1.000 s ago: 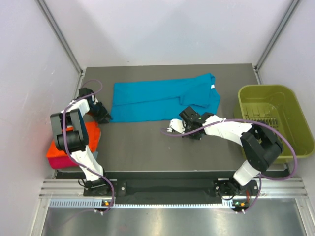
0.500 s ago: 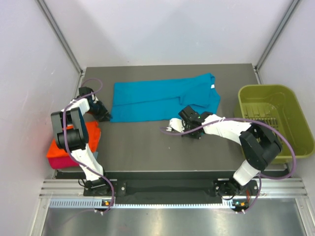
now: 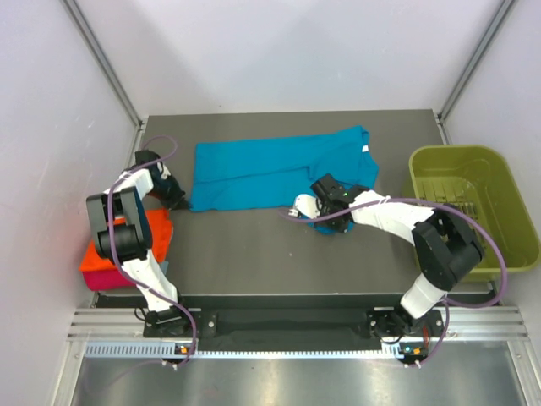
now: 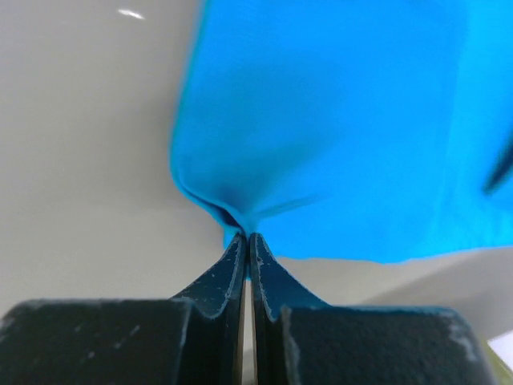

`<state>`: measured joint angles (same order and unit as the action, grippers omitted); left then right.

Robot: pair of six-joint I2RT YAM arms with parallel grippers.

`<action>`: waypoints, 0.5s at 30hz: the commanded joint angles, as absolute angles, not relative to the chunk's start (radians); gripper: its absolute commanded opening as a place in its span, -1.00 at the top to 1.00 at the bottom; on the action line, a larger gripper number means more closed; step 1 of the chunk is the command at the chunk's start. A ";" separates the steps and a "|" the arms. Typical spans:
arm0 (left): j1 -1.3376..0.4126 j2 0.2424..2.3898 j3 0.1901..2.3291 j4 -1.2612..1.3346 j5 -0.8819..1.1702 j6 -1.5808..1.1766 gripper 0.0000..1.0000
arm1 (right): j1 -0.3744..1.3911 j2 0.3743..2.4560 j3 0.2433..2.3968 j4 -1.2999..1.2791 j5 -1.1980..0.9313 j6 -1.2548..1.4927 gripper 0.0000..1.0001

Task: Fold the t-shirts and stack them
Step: Fold the tshirt

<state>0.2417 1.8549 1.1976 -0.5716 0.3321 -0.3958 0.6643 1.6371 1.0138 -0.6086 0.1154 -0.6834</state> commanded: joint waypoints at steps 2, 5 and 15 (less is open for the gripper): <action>0.247 1.747 1.281 -0.632 0.393 -0.353 1.00 | 0.589 1.568 1.114 -0.647 0.141 -0.681 1.00; 0.247 1.741 1.310 -0.643 0.411 -0.341 1.00 | 0.534 1.555 1.178 -0.669 0.135 -0.689 1.00; 0.244 1.790 1.414 -0.652 0.445 -0.311 1.00 | 0.451 1.598 1.386 -0.663 0.132 -0.687 1.00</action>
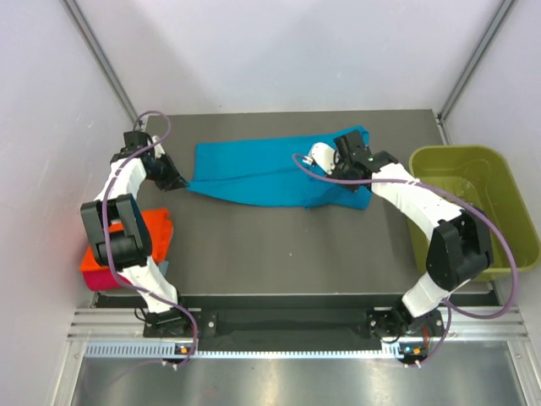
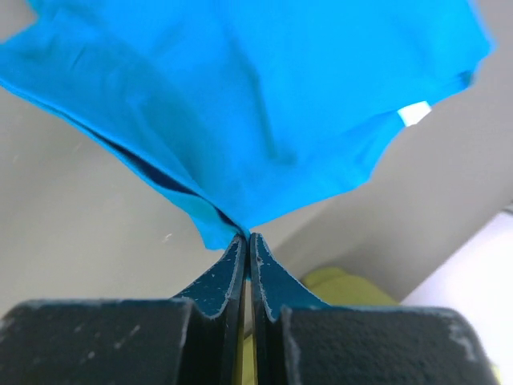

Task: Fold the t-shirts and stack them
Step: Fold the tshirt

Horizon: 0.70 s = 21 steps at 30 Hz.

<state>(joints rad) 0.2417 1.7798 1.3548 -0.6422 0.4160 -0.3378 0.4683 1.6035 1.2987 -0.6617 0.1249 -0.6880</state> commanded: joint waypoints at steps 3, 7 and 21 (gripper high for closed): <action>0.242 1.827 1.463 -0.657 0.449 -0.298 1.00 | 0.430 1.621 1.454 -0.650 0.135 -0.692 1.00; 0.235 1.873 1.537 -0.661 0.454 -0.287 1.00 | 0.407 1.667 1.538 -0.637 0.143 -0.698 1.00; 0.198 2.046 1.784 -0.644 0.387 -0.219 1.00 | 0.319 1.847 1.761 -0.543 0.140 -0.678 1.00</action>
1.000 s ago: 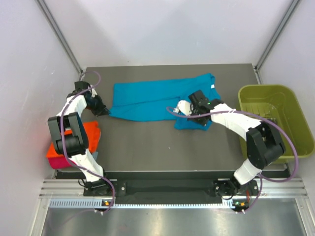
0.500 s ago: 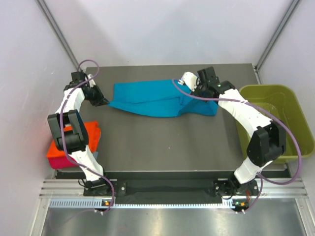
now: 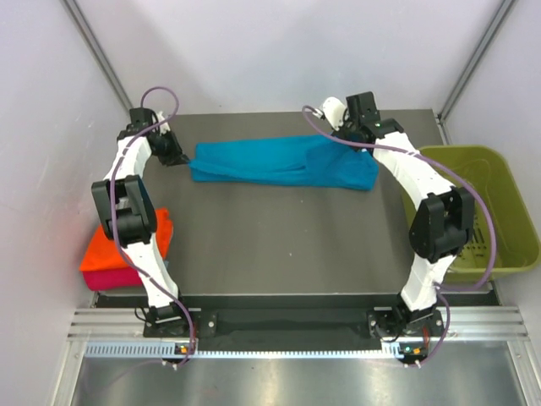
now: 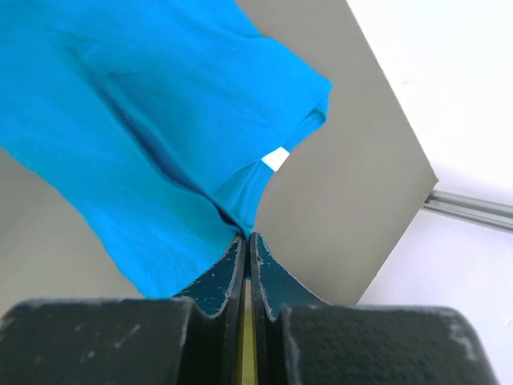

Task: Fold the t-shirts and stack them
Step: Fold the tshirt

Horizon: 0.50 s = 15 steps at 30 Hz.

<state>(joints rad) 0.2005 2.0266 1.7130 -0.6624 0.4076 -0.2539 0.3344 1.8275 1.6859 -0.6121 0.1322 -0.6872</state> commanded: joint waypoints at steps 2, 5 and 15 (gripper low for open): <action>0.196 2.069 1.818 -0.647 0.379 -0.213 1.00 | 0.311 1.867 1.779 -0.528 0.144 -0.684 1.00; 0.189 2.100 1.848 -0.643 0.370 -0.204 1.00 | 0.304 1.917 1.830 -0.509 0.140 -0.684 1.00; 0.130 2.204 1.937 -0.621 0.331 -0.186 1.00 | 0.301 2.134 2.025 -0.473 0.138 -0.690 1.00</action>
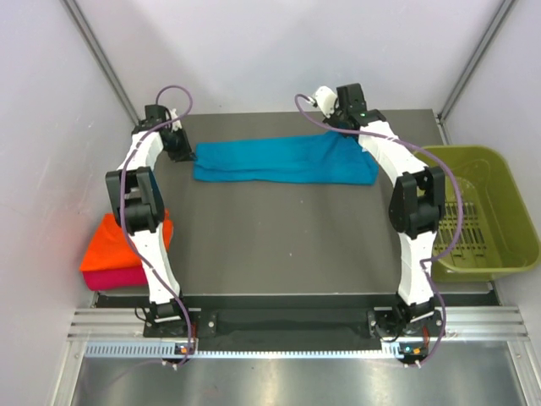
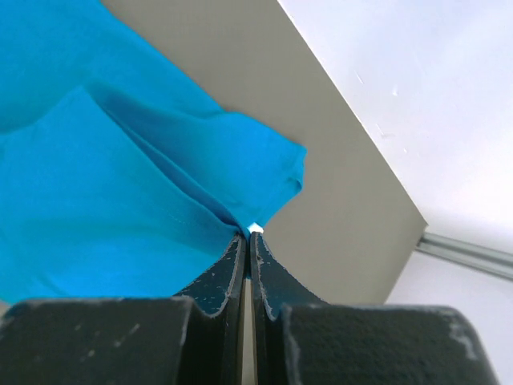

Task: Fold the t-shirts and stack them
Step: Fold the tshirt

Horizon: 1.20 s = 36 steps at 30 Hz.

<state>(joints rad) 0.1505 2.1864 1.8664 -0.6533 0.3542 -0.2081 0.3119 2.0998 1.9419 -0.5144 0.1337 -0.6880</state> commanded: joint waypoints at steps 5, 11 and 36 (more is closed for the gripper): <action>0.127 2.243 1.993 -0.615 0.302 -0.193 1.00 | 0.295 2.174 2.051 -0.448 0.155 -0.713 1.00; 0.126 2.247 1.994 -0.601 0.273 -0.199 1.00 | 0.284 2.212 2.069 -0.420 0.169 -0.706 1.00; 0.103 2.070 1.867 -0.643 0.124 -0.186 -0.41 | 0.279 2.148 1.964 -0.322 0.371 -0.666 -0.03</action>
